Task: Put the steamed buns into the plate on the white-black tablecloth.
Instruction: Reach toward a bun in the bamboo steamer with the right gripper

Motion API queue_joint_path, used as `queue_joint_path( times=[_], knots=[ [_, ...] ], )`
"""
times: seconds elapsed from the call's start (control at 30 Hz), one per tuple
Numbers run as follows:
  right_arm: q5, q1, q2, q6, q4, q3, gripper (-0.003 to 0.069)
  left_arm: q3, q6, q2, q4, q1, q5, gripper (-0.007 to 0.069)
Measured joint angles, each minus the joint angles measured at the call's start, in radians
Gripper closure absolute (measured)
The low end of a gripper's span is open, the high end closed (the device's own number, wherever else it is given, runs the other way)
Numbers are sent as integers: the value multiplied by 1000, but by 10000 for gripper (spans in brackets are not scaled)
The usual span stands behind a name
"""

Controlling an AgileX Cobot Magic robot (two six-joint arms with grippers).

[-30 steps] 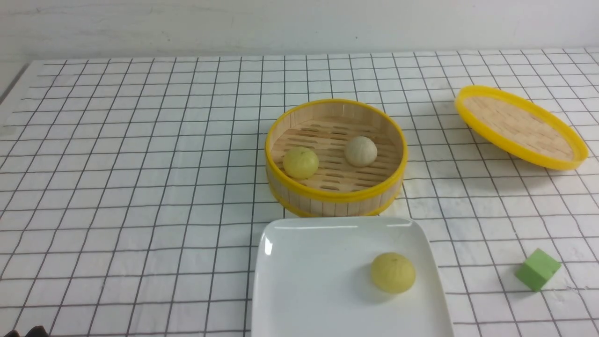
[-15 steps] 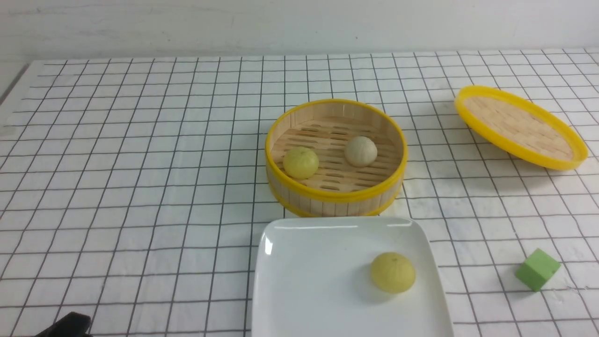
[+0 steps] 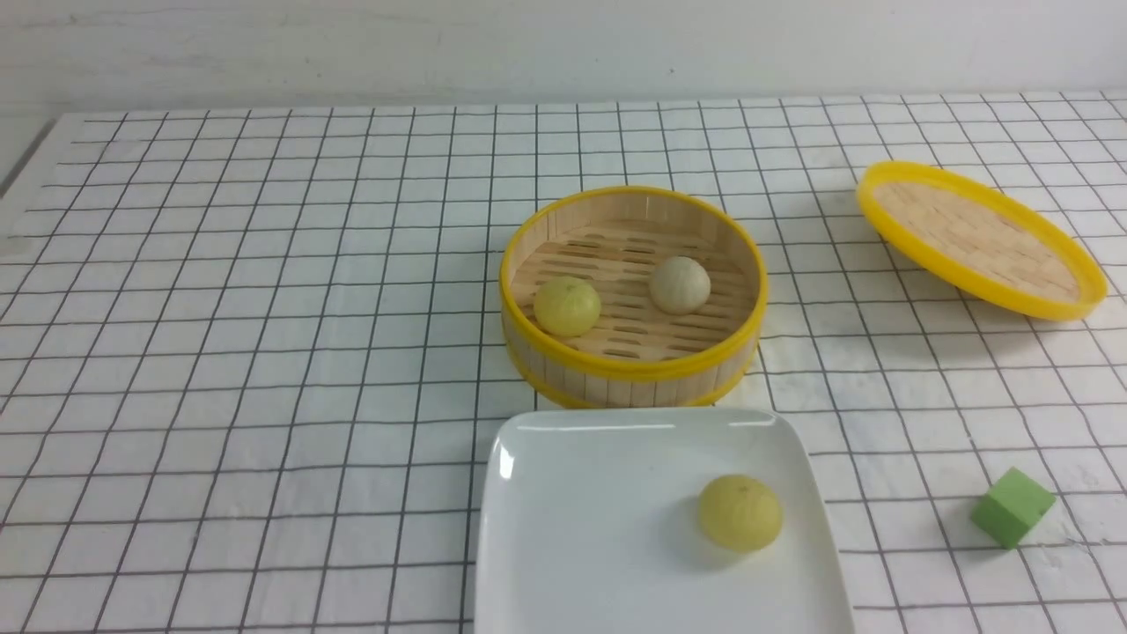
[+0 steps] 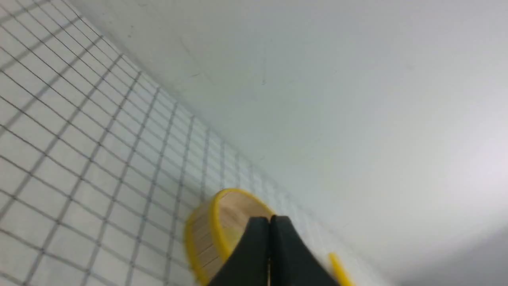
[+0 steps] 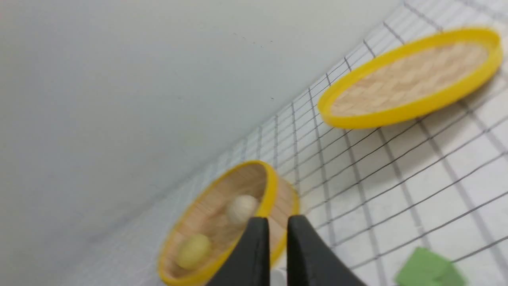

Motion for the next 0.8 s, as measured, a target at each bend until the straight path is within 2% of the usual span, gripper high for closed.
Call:
queue_joint_path(
  times=[0.03, 0.07, 0.1, 0.13, 0.2, 0.23, 0.33, 0.37, 0.4, 0.53, 0.63, 0.7, 0.77, 0.8],
  knots=[
    [150, 0, 81, -31, -98, -99, 659, -80, 15, 113, 33, 0, 150, 622],
    [301, 0, 174, -37, -153, -162, 666, -129, 24, 204, 46, 0, 255, 622],
    [321, 0, 188, -37, -160, -172, 667, -136, 26, 220, 48, 0, 272, 622],
    [424, 0, 286, -41, -188, -228, 669, -182, 51, 328, 56, 0, 368, 622],
    [514, 0, 407, -70, -160, -276, 669, -229, 110, 458, 61, 0, 494, 622],
    [517, 0, 419, -84, -143, -283, 669, -238, 127, 486, 61, 0, 512, 622],
    [458, 0, 646, -359, 135, -304, 669, -292, 297, 706, 49, 0, 589, 622],
    [453, 0, 657, -382, 174, -306, 669, -294, 315, 717, 44, 0, 590, 622],
    [417, 0, 747, -539, 305, -315, 666, -307, 377, 803, 16, 0, 590, 622],
    [394, 6, 953, -835, 556, -385, 638, -312, 441, 915, -42, 0, 577, 619],
    [385, 29, 1045, -907, 598, -440, 609, -312, 448, 939, -53, 0, 563, 610],
    [353, 93, 1170, -939, 601, -538, 556, -313, 451, 947, -57, 0, 539, 597],
    [338, 124, 1216, -945, 596, -579, 535, -313, 451, 947, -57, 0, 536, 588],
    [310, 176, 1289, -950, 581, -647, 499, -313, 451, 947, -58, 0, 533, 576]
  ],
)
